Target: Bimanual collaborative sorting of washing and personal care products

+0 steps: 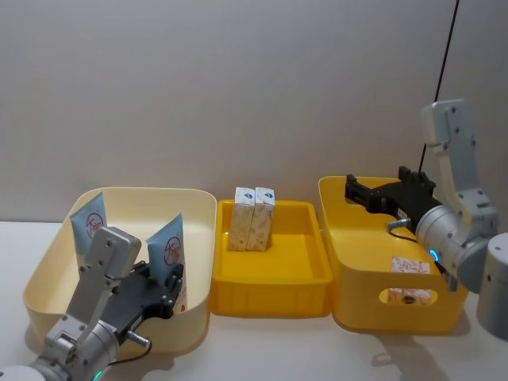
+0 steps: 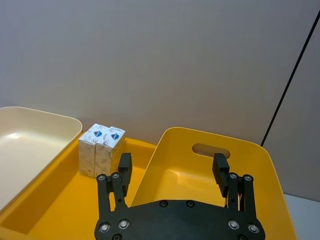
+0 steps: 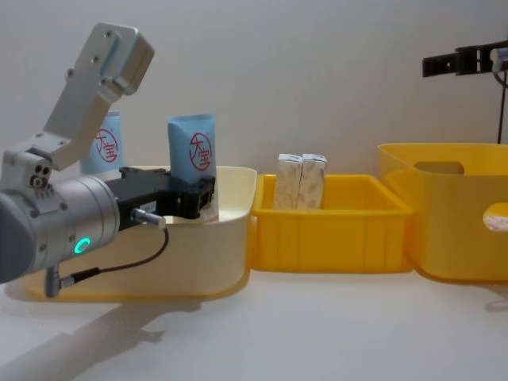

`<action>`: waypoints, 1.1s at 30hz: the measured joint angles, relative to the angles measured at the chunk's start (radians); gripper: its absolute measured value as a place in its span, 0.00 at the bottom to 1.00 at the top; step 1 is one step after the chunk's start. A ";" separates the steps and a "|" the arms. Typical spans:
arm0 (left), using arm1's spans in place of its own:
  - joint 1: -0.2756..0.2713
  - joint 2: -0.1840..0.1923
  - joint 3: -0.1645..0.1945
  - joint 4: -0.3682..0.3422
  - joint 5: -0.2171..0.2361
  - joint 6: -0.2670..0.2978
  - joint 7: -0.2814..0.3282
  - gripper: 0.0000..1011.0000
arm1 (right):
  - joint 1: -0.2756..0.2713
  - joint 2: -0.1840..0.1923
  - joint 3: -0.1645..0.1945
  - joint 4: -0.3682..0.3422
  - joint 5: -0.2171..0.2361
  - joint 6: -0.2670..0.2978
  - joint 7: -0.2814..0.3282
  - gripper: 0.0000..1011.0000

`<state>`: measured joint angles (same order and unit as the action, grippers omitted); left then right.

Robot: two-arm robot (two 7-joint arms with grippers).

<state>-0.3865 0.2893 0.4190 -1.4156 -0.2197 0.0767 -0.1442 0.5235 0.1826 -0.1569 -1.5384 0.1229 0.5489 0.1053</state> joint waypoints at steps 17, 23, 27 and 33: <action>-0.001 -0.001 0.000 0.002 0.000 0.000 -0.001 0.28 | 0.000 0.000 0.000 0.000 0.000 0.000 0.000 0.99; -0.001 -0.001 0.000 0.002 0.000 0.000 -0.001 0.28 | 0.000 0.000 0.000 0.000 0.000 0.000 0.000 0.99; -0.001 -0.001 0.000 0.002 0.000 0.000 -0.001 0.28 | 0.000 0.000 0.000 0.000 0.000 0.000 0.000 0.99; -0.001 -0.001 0.000 0.002 0.000 0.000 -0.001 0.28 | 0.000 0.000 0.000 0.000 0.000 0.000 0.000 0.99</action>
<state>-0.3870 0.2884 0.4187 -1.4133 -0.2198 0.0767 -0.1449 0.5235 0.1826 -0.1569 -1.5384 0.1229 0.5489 0.1054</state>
